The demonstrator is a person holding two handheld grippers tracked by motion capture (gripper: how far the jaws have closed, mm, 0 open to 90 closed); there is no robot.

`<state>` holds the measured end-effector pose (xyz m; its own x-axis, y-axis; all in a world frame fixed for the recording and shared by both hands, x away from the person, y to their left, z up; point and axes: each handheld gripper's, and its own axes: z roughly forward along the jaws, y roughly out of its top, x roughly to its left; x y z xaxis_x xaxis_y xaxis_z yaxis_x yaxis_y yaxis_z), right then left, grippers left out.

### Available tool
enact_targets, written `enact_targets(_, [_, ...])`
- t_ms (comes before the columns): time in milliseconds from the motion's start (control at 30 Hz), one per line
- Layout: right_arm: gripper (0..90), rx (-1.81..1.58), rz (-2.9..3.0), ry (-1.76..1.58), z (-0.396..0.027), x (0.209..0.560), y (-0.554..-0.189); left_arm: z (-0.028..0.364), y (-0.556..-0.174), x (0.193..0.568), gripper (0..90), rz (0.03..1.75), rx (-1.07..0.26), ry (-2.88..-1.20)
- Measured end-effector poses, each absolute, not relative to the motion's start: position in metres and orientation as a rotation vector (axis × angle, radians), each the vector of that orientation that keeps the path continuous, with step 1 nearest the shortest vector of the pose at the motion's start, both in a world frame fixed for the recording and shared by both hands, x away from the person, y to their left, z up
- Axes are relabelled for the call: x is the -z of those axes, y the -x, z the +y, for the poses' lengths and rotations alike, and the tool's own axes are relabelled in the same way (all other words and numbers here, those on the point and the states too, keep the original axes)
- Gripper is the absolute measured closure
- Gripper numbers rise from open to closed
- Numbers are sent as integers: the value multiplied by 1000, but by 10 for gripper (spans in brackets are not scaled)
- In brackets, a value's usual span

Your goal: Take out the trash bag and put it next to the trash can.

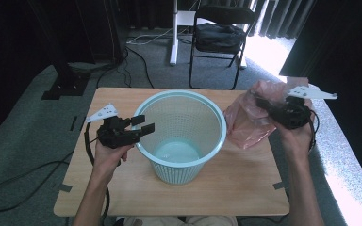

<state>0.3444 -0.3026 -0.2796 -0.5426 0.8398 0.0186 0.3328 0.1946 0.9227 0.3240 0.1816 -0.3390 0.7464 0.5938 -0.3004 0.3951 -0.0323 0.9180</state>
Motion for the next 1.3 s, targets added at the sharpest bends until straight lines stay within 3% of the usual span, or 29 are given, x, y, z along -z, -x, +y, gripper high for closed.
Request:
enact_targets(433, [856,-1147,2138,-1156,-265,371,-369,182,-323,340,374,801,-190,-1650])
enact_targets(900, [831,-1167,2211,-1303,-262,430,-369,182,-323,341,373,801,-185,-1645])
enact_targets(967, [794,-1181,2203,-1315,-263,429,-367,183,-323,340,373,800,-186,-1647])
enact_targets(1200, [372,-1178,2122,-1260,-265,411,-335,185,-322,339,373,803,-190,-1639])
enact_targets(1300, [270,-1183,2087,-1242,-265,406,-322,186,-322,338,373,804,-191,-1637])
